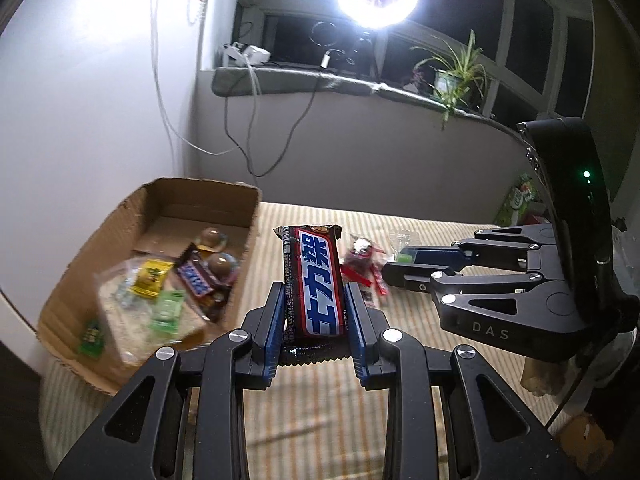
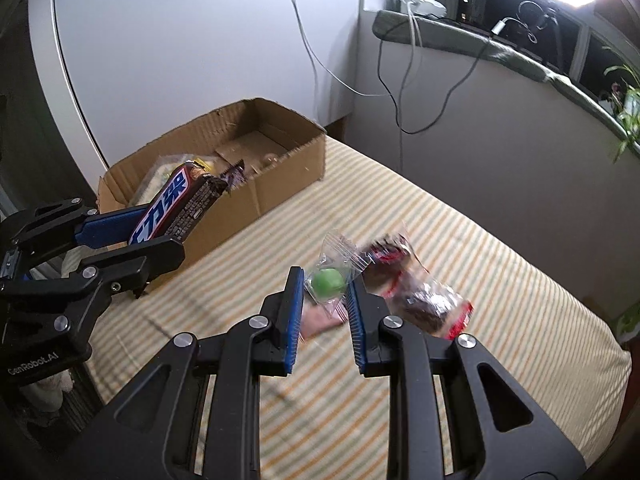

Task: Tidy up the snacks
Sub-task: 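Carry the Snickers bar and green candy pack into the box with both tools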

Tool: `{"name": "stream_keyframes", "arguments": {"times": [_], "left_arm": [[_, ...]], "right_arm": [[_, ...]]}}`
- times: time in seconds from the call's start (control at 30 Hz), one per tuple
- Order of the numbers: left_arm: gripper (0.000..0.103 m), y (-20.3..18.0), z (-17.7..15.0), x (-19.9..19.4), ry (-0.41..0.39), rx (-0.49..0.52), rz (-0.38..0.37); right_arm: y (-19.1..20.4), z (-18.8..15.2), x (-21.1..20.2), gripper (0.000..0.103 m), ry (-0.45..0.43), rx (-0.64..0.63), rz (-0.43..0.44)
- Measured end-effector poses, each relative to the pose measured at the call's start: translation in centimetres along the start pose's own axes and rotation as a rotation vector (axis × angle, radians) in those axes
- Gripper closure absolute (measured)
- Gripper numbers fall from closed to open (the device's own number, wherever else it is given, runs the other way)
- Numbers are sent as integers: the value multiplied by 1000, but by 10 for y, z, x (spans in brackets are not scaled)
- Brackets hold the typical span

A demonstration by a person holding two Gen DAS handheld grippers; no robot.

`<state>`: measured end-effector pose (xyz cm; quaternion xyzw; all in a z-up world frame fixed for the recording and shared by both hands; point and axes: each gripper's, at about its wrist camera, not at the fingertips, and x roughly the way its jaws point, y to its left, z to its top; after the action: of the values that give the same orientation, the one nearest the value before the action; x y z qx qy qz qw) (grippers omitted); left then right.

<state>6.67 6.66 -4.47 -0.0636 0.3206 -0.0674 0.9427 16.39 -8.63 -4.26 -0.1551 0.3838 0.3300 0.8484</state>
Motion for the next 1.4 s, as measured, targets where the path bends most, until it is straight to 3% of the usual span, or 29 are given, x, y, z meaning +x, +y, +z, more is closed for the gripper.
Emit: {"name": "stream_keyframes", "arguments": {"times": [0.9, 1.4], "left_arm": [[75, 80, 7, -6, -21, -90, 127], [75, 108, 5, 1, -13, -124, 169]], "right_arm": [[53, 79, 59, 81, -30, -93, 79], [66, 97, 92, 81, -11, -114, 105]]}}
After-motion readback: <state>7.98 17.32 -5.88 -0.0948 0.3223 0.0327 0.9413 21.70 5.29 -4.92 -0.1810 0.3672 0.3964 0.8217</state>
